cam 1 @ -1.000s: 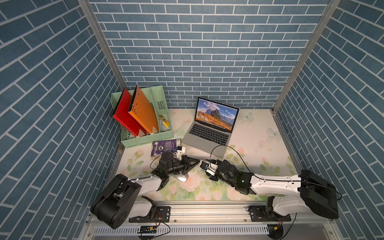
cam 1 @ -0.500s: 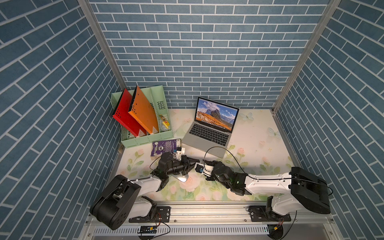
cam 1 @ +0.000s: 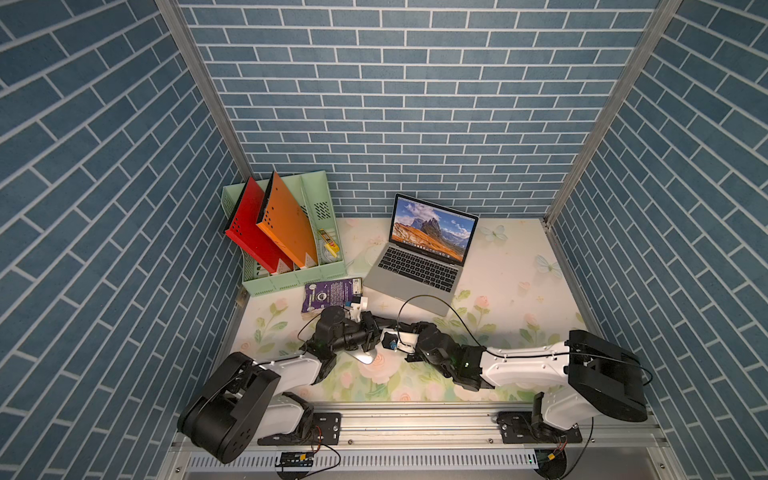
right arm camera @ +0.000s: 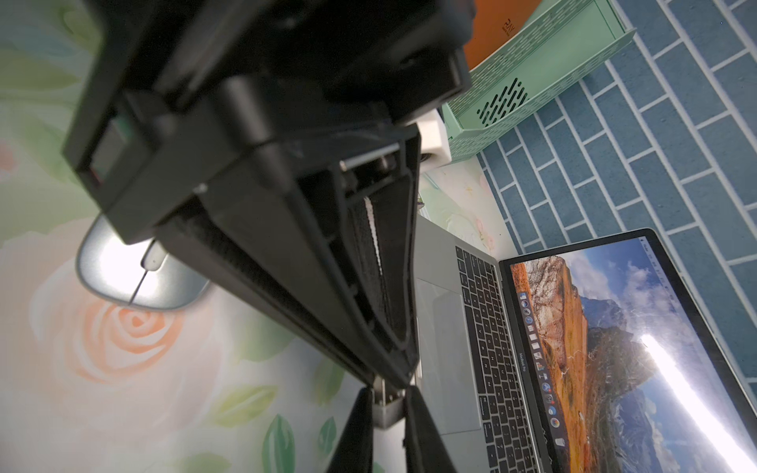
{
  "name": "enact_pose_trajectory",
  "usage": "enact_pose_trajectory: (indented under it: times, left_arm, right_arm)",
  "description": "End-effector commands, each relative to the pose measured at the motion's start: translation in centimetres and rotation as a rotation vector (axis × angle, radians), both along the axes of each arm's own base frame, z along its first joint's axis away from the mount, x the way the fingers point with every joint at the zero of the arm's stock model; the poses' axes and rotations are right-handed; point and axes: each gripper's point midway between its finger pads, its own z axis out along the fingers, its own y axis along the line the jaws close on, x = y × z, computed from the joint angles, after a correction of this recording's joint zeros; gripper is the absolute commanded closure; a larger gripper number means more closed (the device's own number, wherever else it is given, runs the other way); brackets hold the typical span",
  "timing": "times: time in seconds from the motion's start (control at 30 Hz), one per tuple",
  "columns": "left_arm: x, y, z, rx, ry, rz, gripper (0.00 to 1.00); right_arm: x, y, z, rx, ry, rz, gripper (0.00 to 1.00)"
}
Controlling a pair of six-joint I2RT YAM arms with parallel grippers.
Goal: Insert the wireless mouse receiver into the laptop
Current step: Adjust the USB plug at the center of the board.
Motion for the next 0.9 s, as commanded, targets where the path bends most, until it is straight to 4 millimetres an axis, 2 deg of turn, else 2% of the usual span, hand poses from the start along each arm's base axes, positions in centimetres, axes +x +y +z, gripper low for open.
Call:
enact_pose_trajectory:
  times: [0.0, 0.1, 0.17, 0.23, 0.3, 0.43, 0.5, 0.53, 0.57, 0.7, 0.77, 0.87]
  left_arm:
    - [-1.0, -0.6, 1.7, -0.046, -0.046, -0.064, 1.0]
    - [-1.0, -0.7, 2.0, -0.054, -0.049, -0.068, 1.0]
    - [-1.0, -0.7, 2.1, -0.056, -0.053, -0.069, 0.97]
    - [-0.8, -0.6, 2.4, -0.06, -0.077, -0.053, 0.75]
    - [-0.5, -0.2, 2.7, -0.063, -0.105, -0.02, 0.62]
    - [0.0, 0.6, 2.9, -0.041, -0.162, 0.041, 0.54]
    - [0.3, 0.9, 3.3, -0.022, -0.217, 0.055, 0.44]
    - [0.4, 1.1, 3.6, -0.006, -0.263, 0.063, 0.36]
    - [0.6, 1.4, 3.7, 0.027, -0.313, 0.071, 0.33]
    - [1.5, 2.6, 3.0, 0.287, -0.558, 0.074, 0.34]
    - [1.4, 2.5, 3.6, 0.399, -0.713, 0.016, 0.35]
    - [0.8, 1.6, 5.1, 0.451, -0.866, -0.092, 0.35]
  right_arm:
    - [0.8, 0.1, 0.4, -0.018, -0.059, -0.038, 0.89]
    - [1.2, -0.3, 0.8, -0.014, -0.096, -0.069, 0.99]
    - [1.3, -0.3, 0.9, -0.007, -0.097, -0.075, 1.0]
    - [1.2, -0.2, 0.9, 0.011, -0.07, -0.083, 1.0]
    - [1.0, -0.4, 0.9, 0.035, -0.027, -0.089, 1.0]
    - [0.5, -1.3, 1.5, 0.128, 0.086, -0.111, 1.0]
    - [0.2, -1.7, 1.8, 0.174, 0.162, -0.105, 1.0]
    - [0.2, -2.0, 1.8, 0.195, 0.211, -0.096, 1.0]
    - [0.2, -2.2, 1.7, 0.221, 0.277, -0.089, 1.0]
    - [0.6, -3.2, 2.2, 0.347, 0.62, -0.011, 1.0]
    - [0.4, -3.4, 2.5, 0.385, 0.838, 0.063, 1.0]
    - [-1.4, -3.5, 2.7, 0.381, 1.133, 0.206, 1.0]
